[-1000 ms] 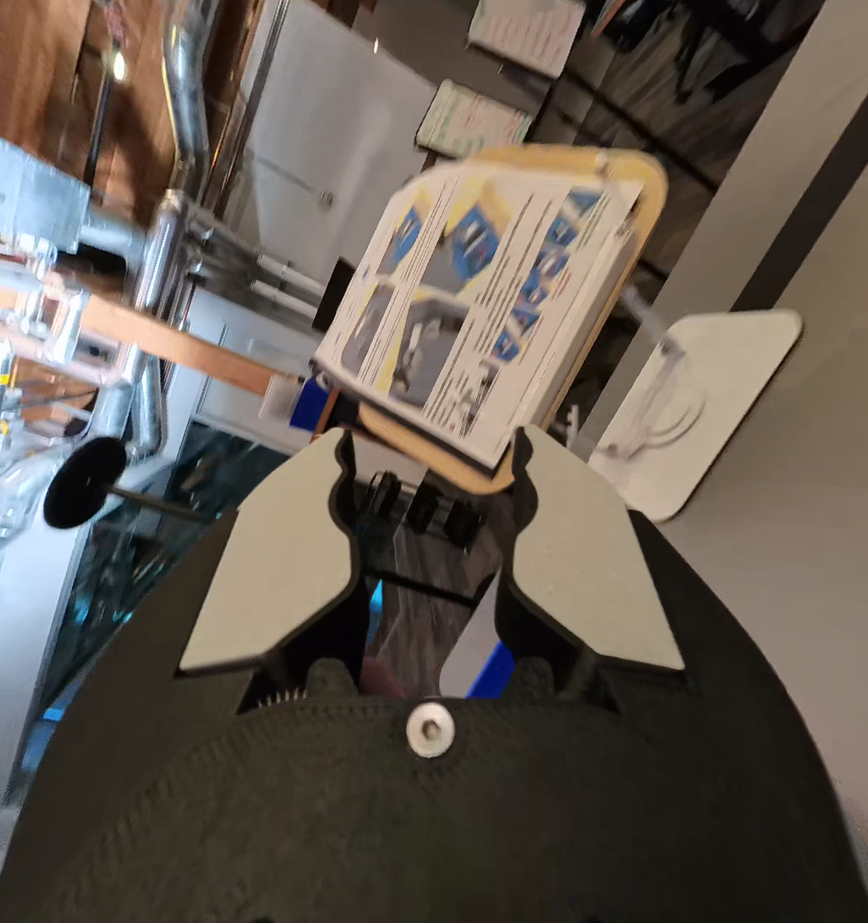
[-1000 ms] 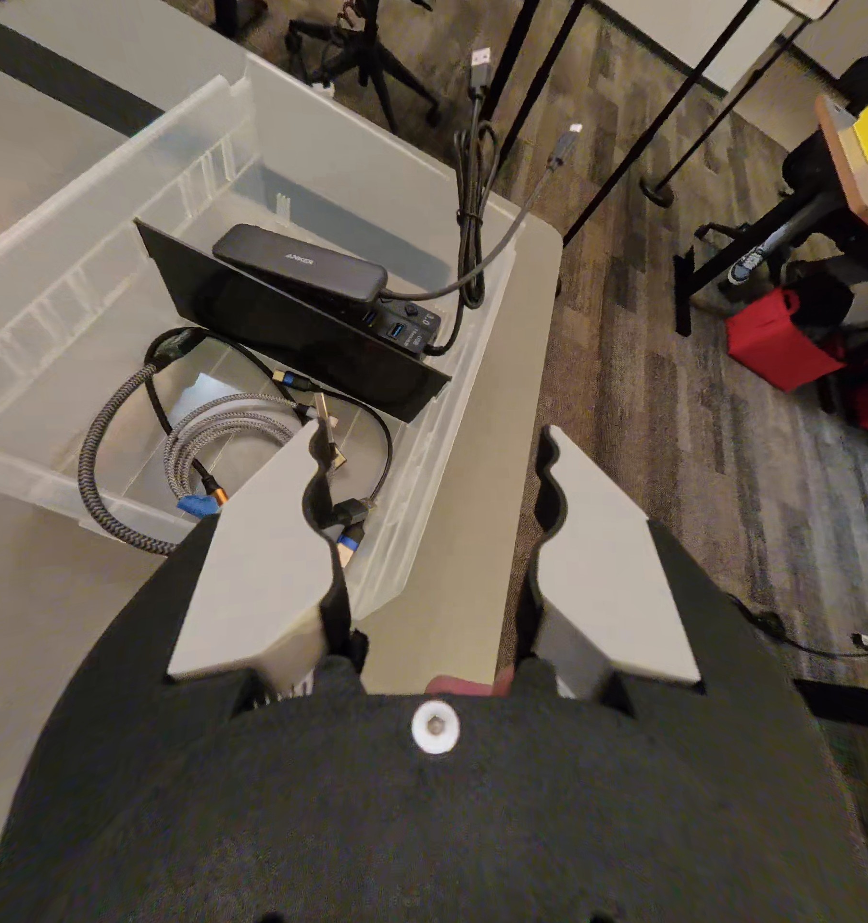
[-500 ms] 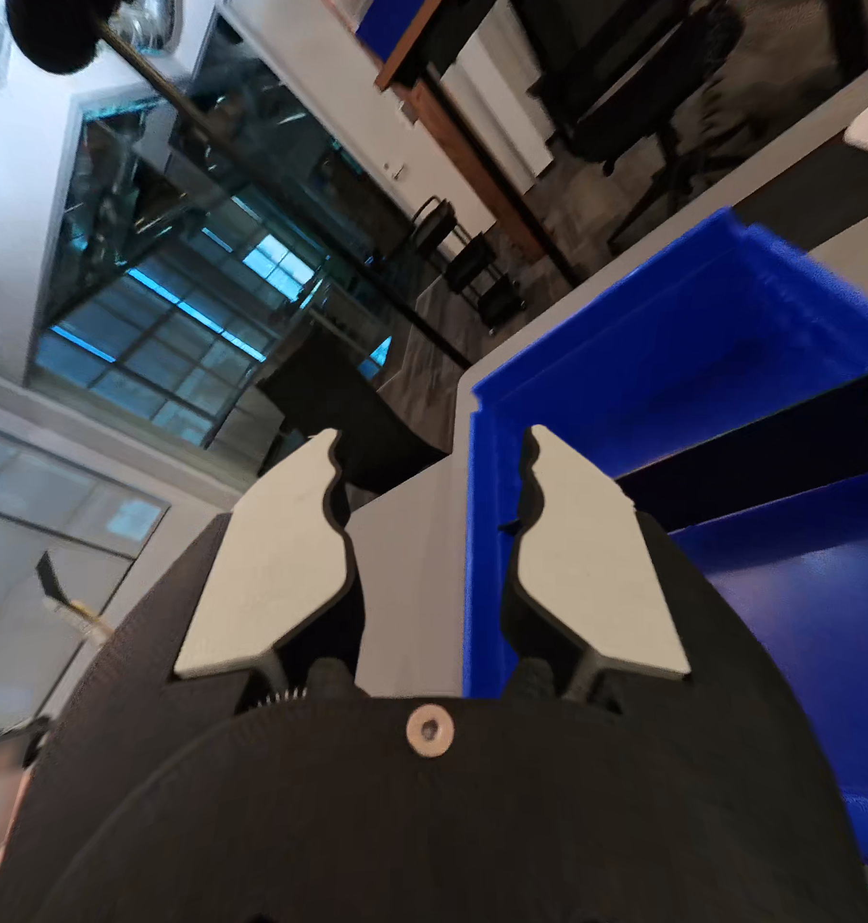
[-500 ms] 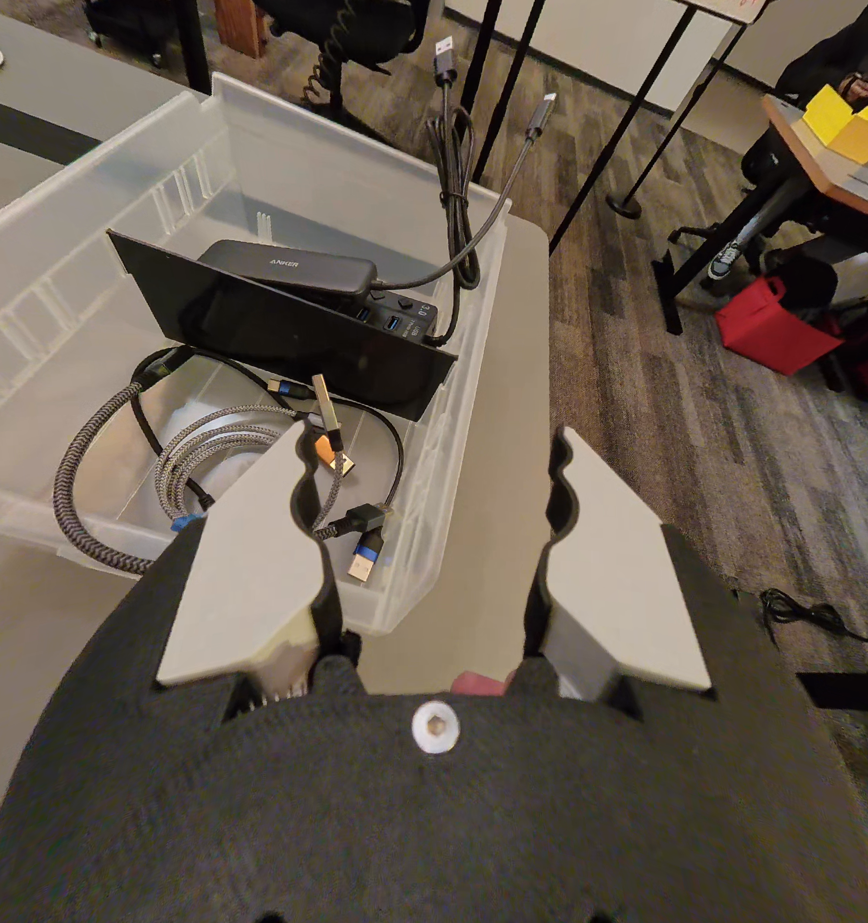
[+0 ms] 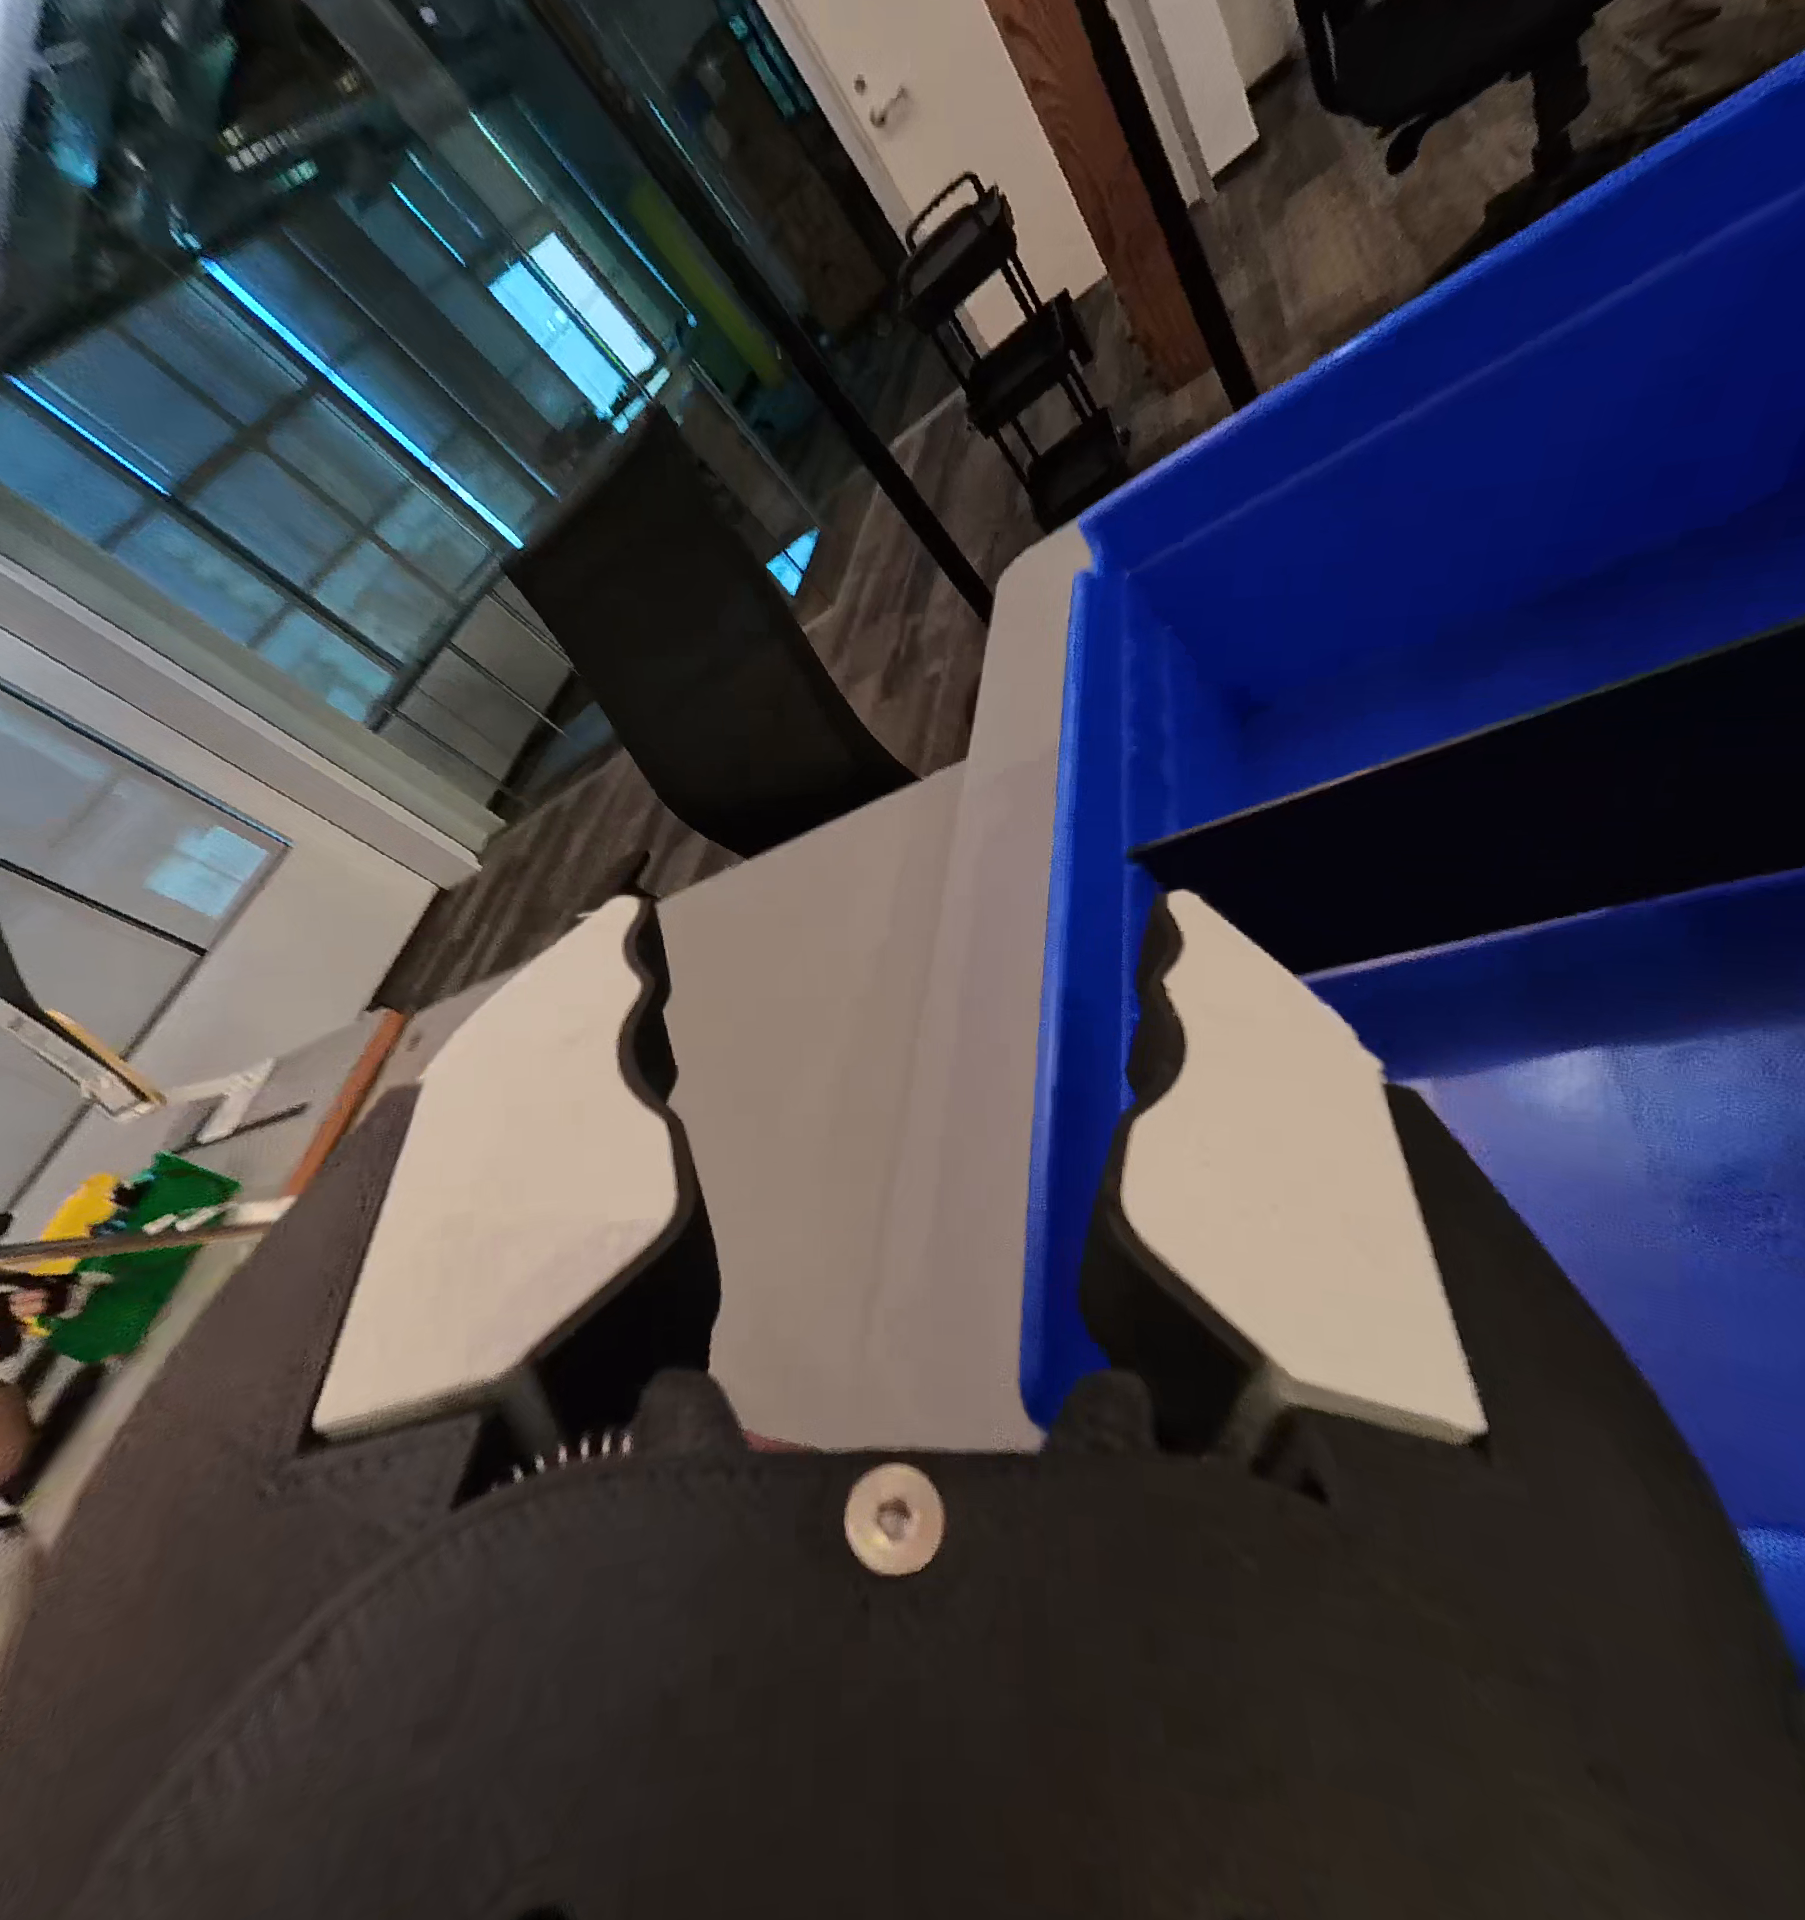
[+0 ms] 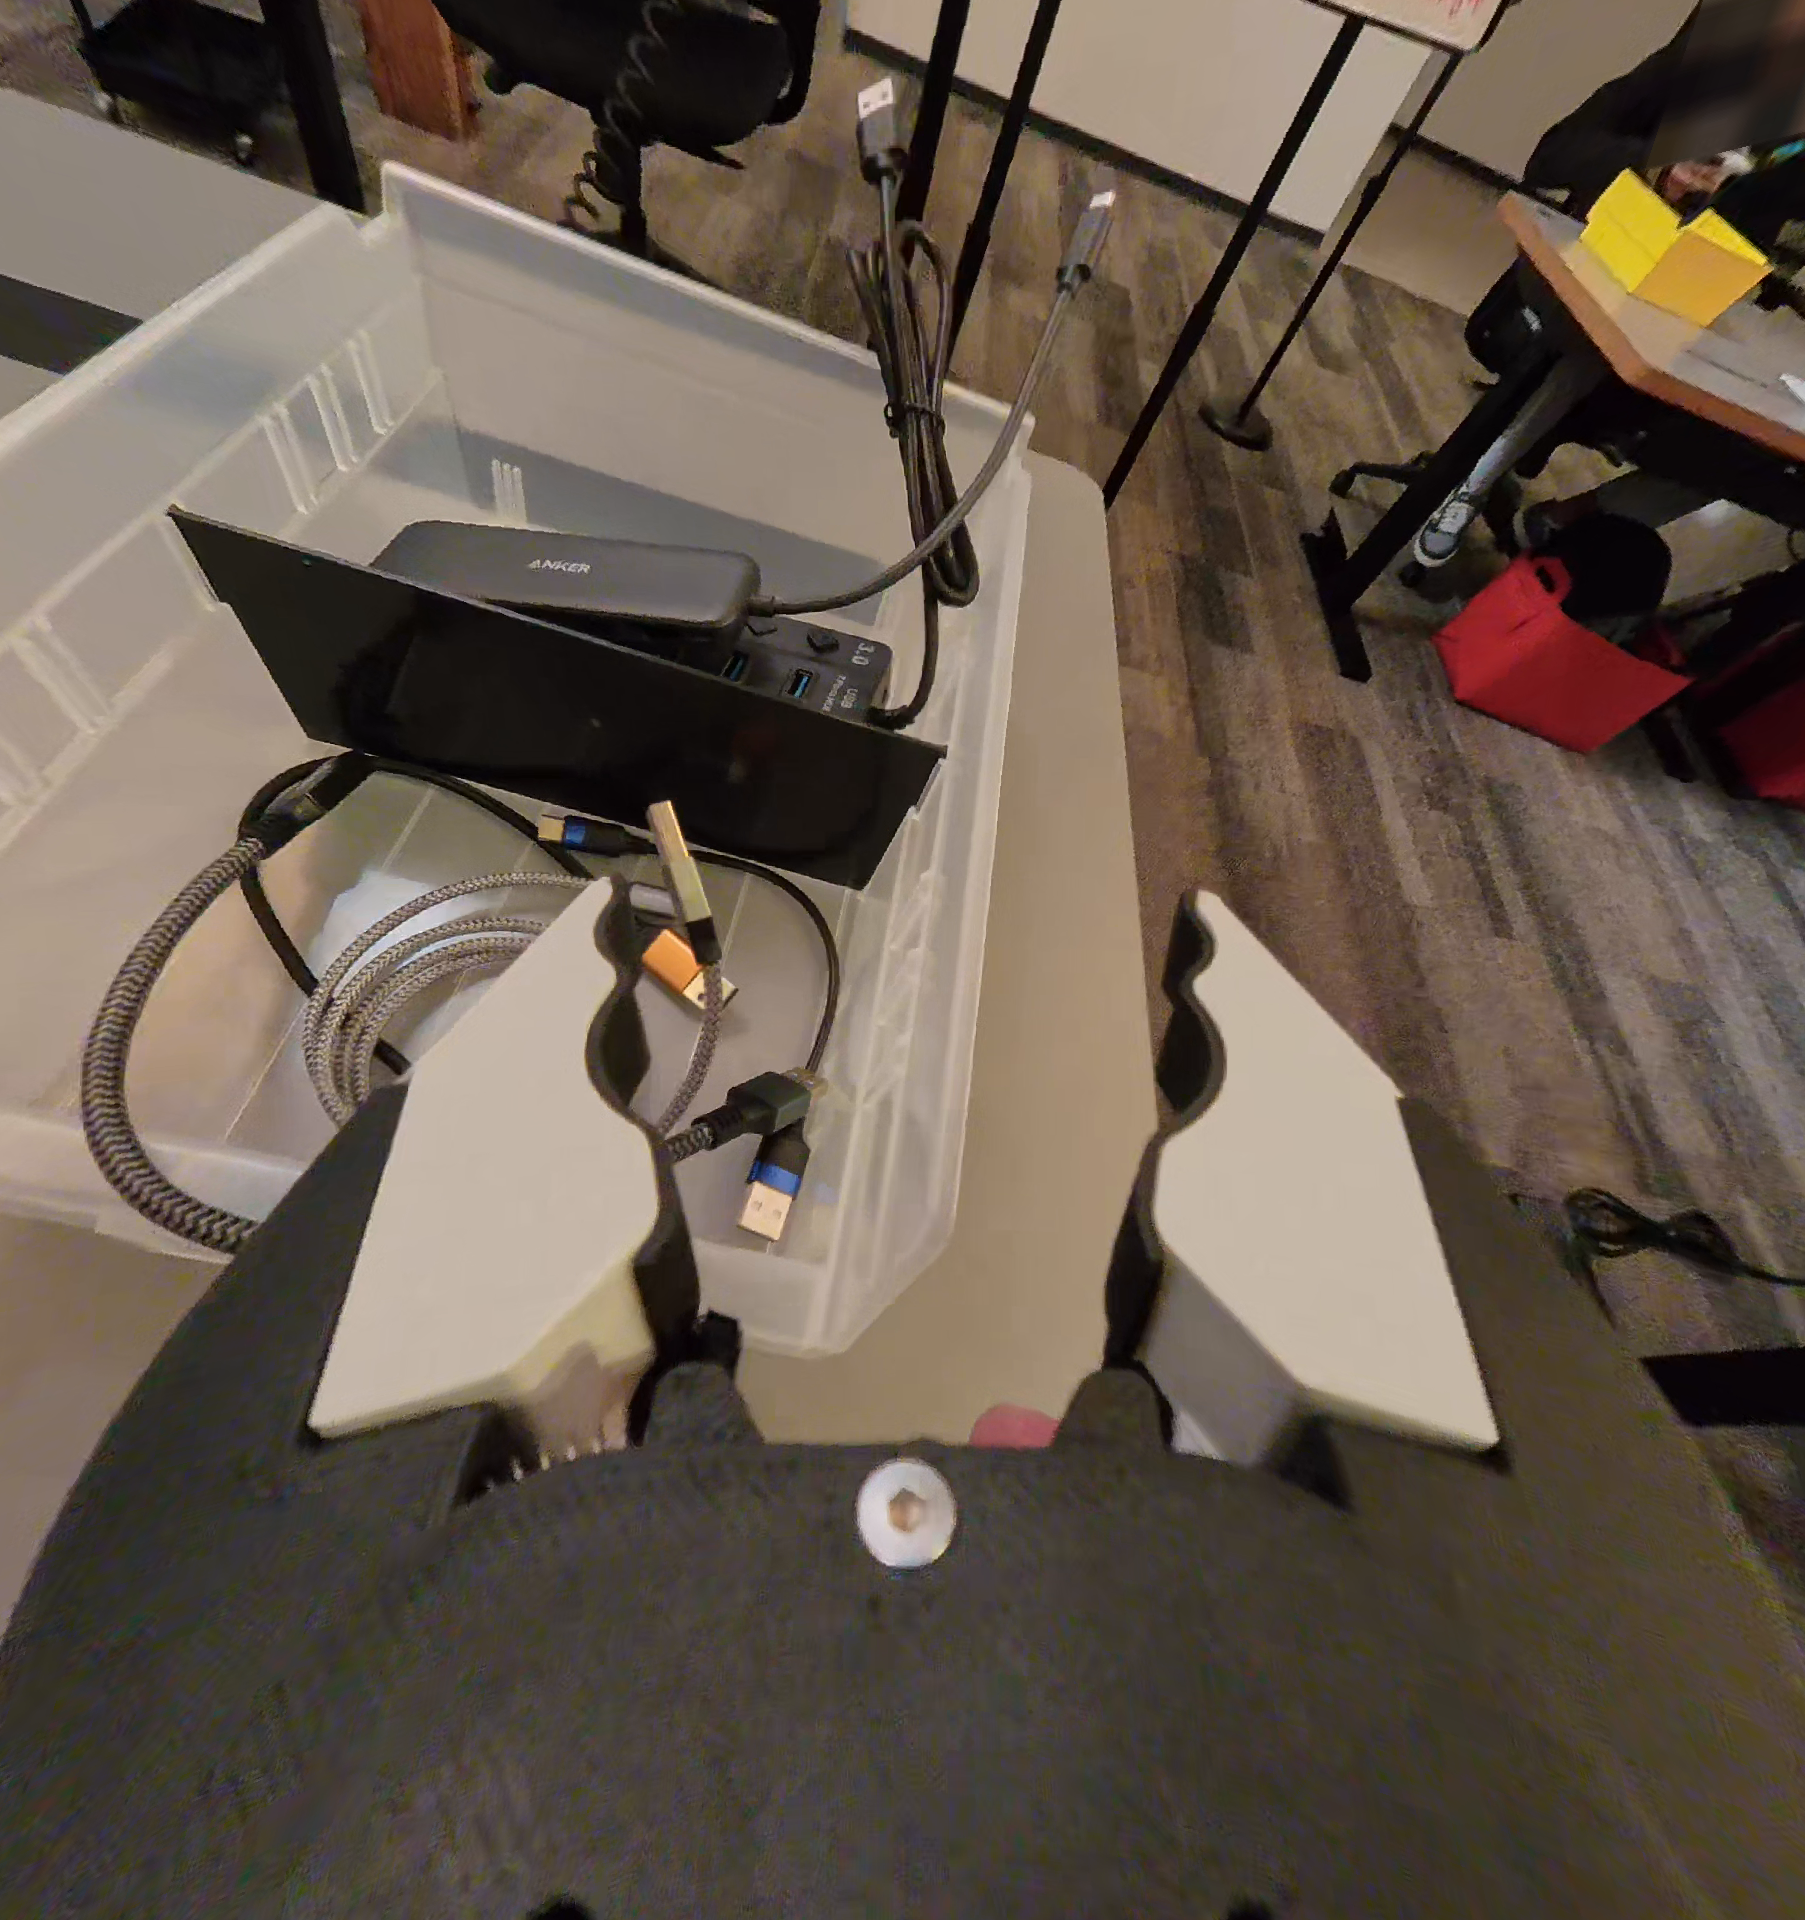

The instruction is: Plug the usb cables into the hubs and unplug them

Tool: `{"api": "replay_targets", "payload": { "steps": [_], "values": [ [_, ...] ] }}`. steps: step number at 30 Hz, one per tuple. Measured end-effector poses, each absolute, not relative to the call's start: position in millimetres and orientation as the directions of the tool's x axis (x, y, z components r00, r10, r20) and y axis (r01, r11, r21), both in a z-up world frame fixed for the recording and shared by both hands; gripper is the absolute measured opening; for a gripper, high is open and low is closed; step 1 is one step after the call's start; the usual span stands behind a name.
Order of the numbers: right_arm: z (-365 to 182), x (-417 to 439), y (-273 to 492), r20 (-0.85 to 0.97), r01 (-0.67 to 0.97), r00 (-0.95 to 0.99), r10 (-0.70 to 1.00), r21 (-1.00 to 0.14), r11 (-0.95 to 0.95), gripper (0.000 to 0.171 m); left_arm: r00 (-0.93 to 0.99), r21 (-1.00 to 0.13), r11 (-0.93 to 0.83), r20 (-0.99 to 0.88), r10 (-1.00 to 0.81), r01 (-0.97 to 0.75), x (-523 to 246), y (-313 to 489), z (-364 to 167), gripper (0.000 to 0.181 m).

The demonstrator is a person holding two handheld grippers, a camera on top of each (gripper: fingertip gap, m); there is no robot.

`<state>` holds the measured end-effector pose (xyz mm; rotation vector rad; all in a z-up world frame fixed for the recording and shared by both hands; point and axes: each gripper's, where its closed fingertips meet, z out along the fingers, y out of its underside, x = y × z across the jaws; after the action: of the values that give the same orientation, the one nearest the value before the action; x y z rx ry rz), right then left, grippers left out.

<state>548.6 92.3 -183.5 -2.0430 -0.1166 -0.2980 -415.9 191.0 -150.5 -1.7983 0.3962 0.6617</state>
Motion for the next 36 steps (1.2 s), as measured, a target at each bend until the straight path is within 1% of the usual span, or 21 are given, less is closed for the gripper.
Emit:
{"api": "replay_targets", "payload": {
  "steps": [3, 9, 14, 16, 18, 19, 21, 25, 27, 28, 30, 31, 33, 36],
  "values": [
    [-196, 552, 91, 0.216, 0.167, 0.975, -0.044, -0.854, -0.493, 0.101, 0.826, -0.784, -0.354, -0.562, 0.053, -0.510, -429, 190, -162, 0.091],
    [-206, 552, 91, 0.158, 0.121, 0.987, -0.031, -0.856, -0.503, 0.096, 0.847, -0.801, -0.364, -0.528, 0.055, -0.476, -431, 189, -173, 0.083],
    [-218, 549, 95, 0.137, 0.114, 0.991, -0.003, -0.836, -0.536, 0.096, 0.886, -0.789, -0.445, -0.463, -0.026, -0.425, -430, 193, -203, 0.080],
    [-223, 545, 97, 0.121, 0.108, 0.993, 0.012, -0.832, -0.544, 0.094, 0.911, -0.791, -0.467, -0.401, -0.091, -0.395, -425, 195, -217, 0.070],
    [-229, 542, 98, 0.111, 0.110, 0.993, 0.032, -0.821, -0.560, 0.090, 0.929, -0.804, -0.472, -0.351, -0.115, -0.362, -423, 198, -226, 0.069],
    [-232, 540, 98, 0.107, 0.112, 0.993, 0.042, -0.817, -0.566, 0.086, 0.934, -0.805, -0.477, -0.335, -0.124, -0.352, -423, 199, -230, 0.064],
    [-236, 537, 99, 0.105, 0.122, 0.992, 0.063, -0.810, -0.574, 0.077, 0.944, -0.812, -0.481, -0.292, -0.156, -0.331, -420, 201, -237, 0.061],
    [-235, 539, 102, 0.084, 0.103, 0.995, 0.060, -0.819, -0.565, 0.069, 0.955, -0.823, -0.485, -0.235, -0.180, -0.294, -416, 204, -244, 0.039],
    [-235, 540, 103, 0.077, 0.094, 0.996, 0.054, -0.823, -0.560, 0.063, 0.954, -0.825, -0.482, -0.233, -0.187, -0.295, -415, 206, -245, 0.034],
    [-234, 543, 103, 0.086, 0.095, 0.995, 0.041, -0.826, -0.556, 0.059, 0.955, -0.827, -0.480, -0.225, -0.194, -0.293, -413, 208, -245, 0.031],
    [-233, 552, 103, 0.128, 0.106, 0.992, -0.002, -0.827, -0.552, 0.041, 0.955, -0.829, -0.479, -0.216, -0.203, -0.290, -410, 210, -245, 0.026],
    [-233, 555, 104, 0.155, 0.119, 0.988, -0.019, -0.825, -0.553, 0.035, 0.953, -0.830, -0.473, -0.217, -0.213, -0.295, -407, 211, -245, 0.021],
    [-233, 560, 103, 0.215, 0.153, 0.976, -0.046, -0.813, -0.562, 0.022, 0.956, -0.836, -0.473, -0.194, -0.222, -0.279, -402, 213, -245, 0.018],
    [-233, 561, 103, 0.266, 0.181, 0.961, -0.072, -0.806, -0.563, 0.020, 0.959, -0.849, -0.469, -0.135, -0.247, -0.241, -393, 216, -244, 0.010]
  ]
}}
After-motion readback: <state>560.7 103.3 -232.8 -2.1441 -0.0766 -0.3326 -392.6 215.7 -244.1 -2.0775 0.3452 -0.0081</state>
